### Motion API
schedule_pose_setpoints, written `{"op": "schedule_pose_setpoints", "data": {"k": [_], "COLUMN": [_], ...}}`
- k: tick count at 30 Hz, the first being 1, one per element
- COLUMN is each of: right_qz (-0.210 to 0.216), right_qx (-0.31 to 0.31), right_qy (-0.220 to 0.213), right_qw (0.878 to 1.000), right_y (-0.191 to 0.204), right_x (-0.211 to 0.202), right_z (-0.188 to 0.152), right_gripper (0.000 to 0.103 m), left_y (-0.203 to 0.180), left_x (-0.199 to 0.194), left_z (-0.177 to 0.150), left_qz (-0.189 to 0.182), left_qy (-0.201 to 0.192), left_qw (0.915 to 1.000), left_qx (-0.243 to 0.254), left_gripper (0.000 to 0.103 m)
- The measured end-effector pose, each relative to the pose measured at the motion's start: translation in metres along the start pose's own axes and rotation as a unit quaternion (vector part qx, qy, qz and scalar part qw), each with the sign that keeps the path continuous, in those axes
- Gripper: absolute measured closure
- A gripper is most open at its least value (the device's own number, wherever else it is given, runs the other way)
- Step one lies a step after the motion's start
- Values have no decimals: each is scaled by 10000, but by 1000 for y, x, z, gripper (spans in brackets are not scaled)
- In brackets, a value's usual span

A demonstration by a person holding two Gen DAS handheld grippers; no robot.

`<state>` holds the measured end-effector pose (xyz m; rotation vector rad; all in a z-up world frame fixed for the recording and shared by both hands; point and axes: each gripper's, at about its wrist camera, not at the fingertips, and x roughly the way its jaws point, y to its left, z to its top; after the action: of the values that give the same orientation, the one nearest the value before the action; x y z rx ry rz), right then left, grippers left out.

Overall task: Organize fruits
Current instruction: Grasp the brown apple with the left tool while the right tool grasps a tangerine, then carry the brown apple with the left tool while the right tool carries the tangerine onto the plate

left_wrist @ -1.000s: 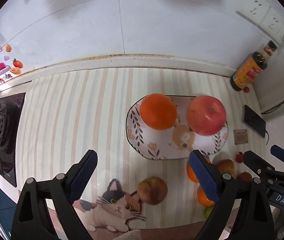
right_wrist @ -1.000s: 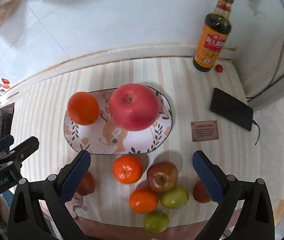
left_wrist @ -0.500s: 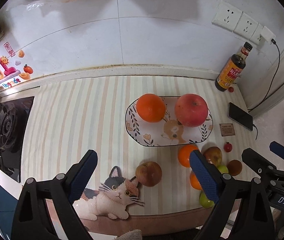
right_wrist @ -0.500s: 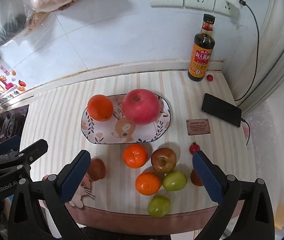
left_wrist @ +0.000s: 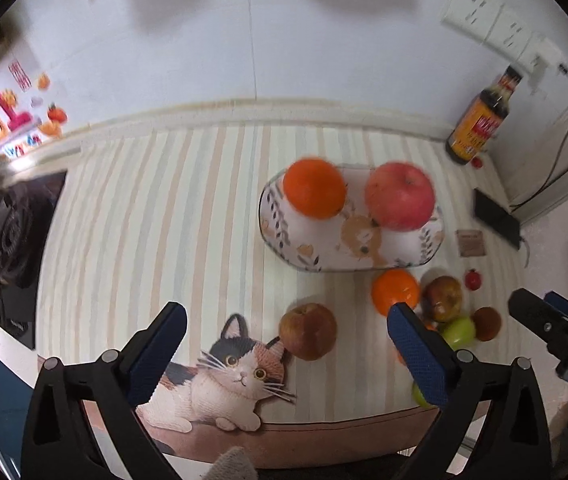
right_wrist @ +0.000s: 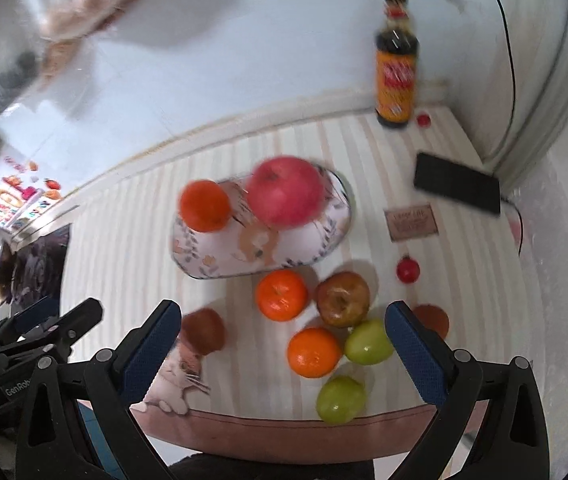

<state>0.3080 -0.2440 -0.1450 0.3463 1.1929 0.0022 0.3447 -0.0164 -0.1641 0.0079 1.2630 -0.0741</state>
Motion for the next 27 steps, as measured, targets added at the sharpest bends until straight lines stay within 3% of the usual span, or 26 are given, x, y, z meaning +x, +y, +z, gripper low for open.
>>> {"op": "schedule_pose_setpoints", "data": {"k": [7,10,14,15,16,17,20,24,27], "right_qz": [134,190,215,208,228,254,305,345,24], "right_qx": [499,623,609,571,536,483,372,69,-691], "right_qy": [614,709,822,858,904,964,1073,1216,1244], "right_qw": [9968,9954,9945,9945,9942,9938,9931,9919,9898], "right_y": [-38,-47,-49,-47,-44,-40,-29,-7,23], "right_x": [58,70,81,84,88,92,107,134,151], "right_z": [-13,-17,-18,-18,-18,-17,-13,-3,4], "right_gripper": [2,27,31,31,31,31,31,31,31], "left_y": [-8,-13,-16,-16,-16,-14,-10,-6,4], "left_x": [75,108,146,153,157,161,161,154,149], "left_z": [-11,-15,-19,-20,-20,-21,-22,-29,-37], "left_qz": [65,19,-85,-133,-221,-292,-418,-143,47], "left_qy": [917,1326,1795,1868,1888,1927,1800,1701,1691], "left_qw": [9958,9912,9837,9822,9815,9802,9813,9850,9855], "left_qx": [-18,13,-84,-147,-241,-349,-538,-270,-165], "left_gripper": [0,0,1,11,19,36,37,37,37]}}
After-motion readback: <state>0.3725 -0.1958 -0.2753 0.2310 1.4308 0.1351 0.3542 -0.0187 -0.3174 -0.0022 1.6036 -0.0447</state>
